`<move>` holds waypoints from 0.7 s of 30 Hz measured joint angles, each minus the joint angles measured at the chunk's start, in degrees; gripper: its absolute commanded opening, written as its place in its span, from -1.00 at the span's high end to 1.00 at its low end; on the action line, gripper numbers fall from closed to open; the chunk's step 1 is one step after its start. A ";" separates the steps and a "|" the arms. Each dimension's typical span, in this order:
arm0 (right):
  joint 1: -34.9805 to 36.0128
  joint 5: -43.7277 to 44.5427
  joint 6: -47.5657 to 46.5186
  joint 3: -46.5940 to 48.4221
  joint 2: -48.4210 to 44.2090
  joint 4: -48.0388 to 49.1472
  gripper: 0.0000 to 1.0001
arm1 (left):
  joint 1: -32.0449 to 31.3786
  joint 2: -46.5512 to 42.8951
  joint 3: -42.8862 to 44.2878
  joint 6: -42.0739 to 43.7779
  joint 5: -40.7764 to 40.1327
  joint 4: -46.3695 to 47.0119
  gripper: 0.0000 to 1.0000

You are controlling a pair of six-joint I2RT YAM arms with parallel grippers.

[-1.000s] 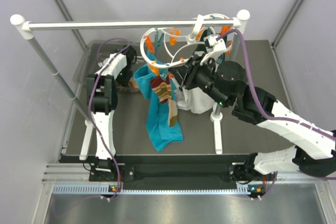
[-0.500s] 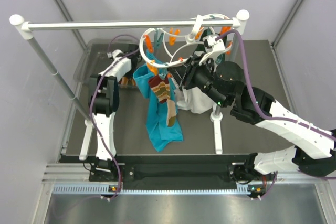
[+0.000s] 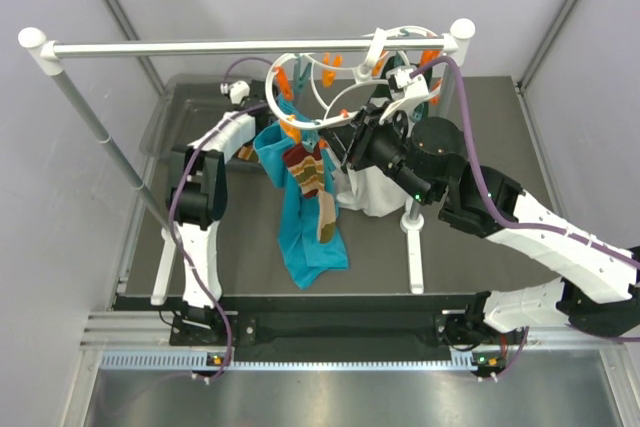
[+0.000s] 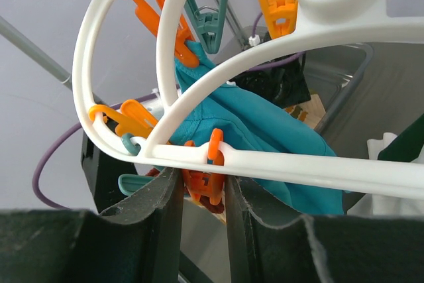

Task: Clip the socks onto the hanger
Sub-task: Pick up the sock from the bin.

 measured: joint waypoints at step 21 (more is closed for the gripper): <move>0.00 0.00 0.13 0.00 0.37 0.46 1.00 | 6.58 -0.59 4.04 -22.73 -0.83 -14.36 -0.05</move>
